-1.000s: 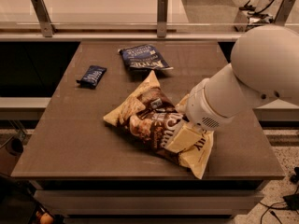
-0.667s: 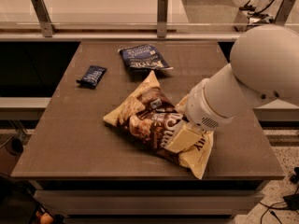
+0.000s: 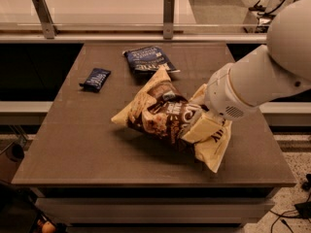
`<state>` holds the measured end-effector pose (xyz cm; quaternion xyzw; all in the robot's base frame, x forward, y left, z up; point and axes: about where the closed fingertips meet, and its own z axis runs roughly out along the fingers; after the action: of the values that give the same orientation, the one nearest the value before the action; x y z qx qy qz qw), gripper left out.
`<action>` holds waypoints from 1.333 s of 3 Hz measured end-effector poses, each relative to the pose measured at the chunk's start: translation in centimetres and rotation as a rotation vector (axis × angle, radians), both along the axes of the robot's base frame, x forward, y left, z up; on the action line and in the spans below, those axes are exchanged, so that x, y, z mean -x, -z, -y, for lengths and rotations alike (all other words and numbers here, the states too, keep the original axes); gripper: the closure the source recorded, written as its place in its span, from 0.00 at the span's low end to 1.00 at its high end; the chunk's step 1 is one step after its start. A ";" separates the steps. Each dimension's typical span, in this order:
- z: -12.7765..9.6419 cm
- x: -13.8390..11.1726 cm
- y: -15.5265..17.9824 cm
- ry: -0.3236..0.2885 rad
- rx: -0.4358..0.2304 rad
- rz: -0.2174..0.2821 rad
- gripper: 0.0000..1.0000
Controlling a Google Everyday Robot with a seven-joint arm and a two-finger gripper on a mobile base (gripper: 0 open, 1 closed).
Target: Pick brown chip bag
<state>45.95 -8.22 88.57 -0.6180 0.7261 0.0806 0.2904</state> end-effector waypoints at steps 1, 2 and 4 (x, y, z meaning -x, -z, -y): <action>0.9 -1.3 -3.3 -0.017 -0.031 0.064 1.00; 2.2 -2.6 -6.1 -0.037 -0.102 0.139 1.00; 3.9 -3.0 -9.9 -0.060 -0.200 0.241 1.00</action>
Offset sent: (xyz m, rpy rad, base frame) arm 0.0400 -0.0412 0.0950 0.2153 -0.2380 0.0841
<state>48.96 -12.12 98.49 -0.6126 0.6557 0.0863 0.4328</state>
